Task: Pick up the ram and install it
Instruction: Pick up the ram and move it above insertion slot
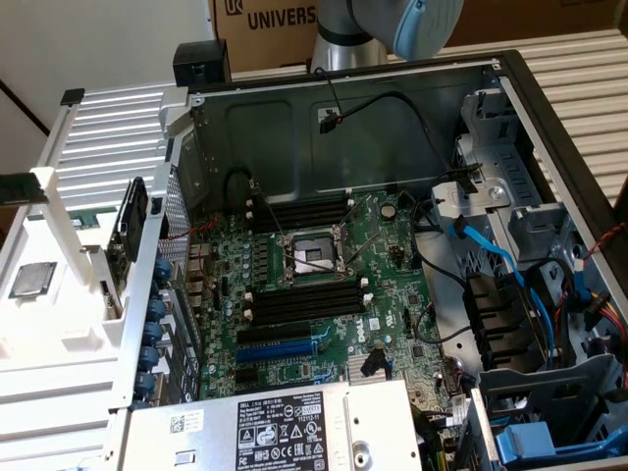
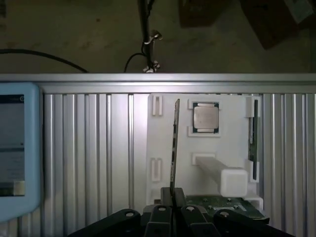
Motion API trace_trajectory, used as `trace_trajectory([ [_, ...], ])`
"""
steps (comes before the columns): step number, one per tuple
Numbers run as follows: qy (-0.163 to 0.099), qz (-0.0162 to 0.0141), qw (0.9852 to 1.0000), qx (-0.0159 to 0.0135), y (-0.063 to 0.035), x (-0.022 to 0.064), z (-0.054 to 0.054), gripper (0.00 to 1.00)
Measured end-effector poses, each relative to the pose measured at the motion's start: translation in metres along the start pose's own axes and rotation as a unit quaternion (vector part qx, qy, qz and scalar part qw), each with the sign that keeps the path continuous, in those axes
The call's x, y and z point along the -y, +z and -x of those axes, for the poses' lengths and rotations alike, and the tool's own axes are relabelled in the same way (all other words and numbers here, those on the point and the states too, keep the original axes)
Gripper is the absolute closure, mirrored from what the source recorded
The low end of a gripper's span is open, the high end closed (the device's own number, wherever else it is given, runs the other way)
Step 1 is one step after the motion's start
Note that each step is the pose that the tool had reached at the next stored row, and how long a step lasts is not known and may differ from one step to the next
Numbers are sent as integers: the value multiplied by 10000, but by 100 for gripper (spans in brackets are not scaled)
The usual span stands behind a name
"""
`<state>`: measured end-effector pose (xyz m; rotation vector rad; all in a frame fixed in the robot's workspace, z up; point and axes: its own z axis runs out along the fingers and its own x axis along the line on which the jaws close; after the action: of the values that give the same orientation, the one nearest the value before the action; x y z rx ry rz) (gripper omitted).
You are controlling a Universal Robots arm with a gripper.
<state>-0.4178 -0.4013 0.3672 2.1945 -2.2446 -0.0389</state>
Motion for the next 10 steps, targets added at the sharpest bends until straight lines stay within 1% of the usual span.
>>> trace_trajectory([
  [2,0,0,10000,-6,-5,41,26,87],
  [4,1,3,10000,-27,-17,67,40,87],
  [6,2,5,10000,-52,-68,104,47,87],
  [10,2,3,10000,-59,-197,203,56,87],
])
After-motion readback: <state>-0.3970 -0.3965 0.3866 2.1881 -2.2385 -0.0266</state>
